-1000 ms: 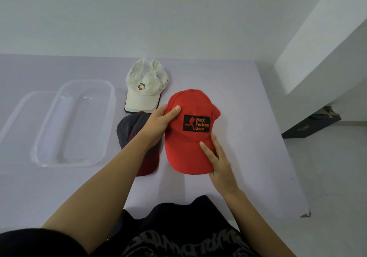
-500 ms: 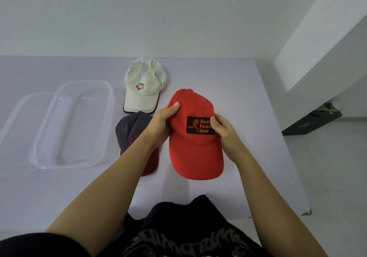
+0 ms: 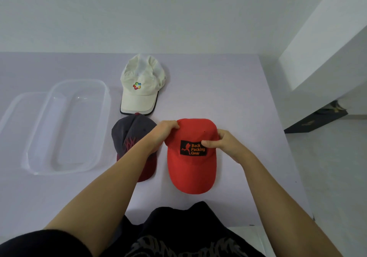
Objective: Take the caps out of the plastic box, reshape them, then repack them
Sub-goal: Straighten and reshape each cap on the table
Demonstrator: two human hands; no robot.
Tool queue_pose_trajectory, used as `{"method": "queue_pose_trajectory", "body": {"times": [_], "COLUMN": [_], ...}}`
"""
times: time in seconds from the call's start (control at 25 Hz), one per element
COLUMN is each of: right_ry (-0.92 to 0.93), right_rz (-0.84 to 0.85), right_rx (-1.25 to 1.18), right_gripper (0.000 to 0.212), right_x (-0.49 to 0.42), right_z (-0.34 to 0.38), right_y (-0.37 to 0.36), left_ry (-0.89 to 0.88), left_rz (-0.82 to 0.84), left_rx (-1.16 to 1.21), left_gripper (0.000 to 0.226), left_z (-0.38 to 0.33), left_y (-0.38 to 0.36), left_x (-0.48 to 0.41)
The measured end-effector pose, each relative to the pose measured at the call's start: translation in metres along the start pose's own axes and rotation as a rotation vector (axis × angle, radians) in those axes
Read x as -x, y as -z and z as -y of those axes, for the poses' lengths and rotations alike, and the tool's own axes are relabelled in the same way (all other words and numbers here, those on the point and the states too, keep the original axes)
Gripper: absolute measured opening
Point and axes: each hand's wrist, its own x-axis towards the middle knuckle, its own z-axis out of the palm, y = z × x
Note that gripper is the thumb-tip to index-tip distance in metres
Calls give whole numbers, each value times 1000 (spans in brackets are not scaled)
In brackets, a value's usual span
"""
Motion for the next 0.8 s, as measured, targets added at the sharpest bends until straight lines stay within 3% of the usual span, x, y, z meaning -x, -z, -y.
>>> {"method": "queue_pose_trajectory", "body": {"times": [0.12, 0.24, 0.52, 0.72, 0.8], "right_ry": [-74, -118, -310, -371, -377], "right_rz": [-75, -133, -38, -47, -29], "right_rx": [140, 267, 106, 324, 285], "right_gripper": [31, 40, 49, 60, 44], "right_x": [-16, -32, -64, -69, -68], "right_z": [-12, -15, -11, -4, 2], "right_y": [6, 13, 21, 26, 24], "left_ry": [-13, -5, 3, 10, -16], "left_rz": [-28, -33, -130, -186, -215], "left_rx": [-199, -305, -461, -472, -471], "left_gripper": [28, 17, 21, 21, 21], "left_z": [-1, 0, 5, 11, 9], "left_y": [-6, -9, -18, -25, -24], "left_x": [-19, -36, -55, -53, -54]}}
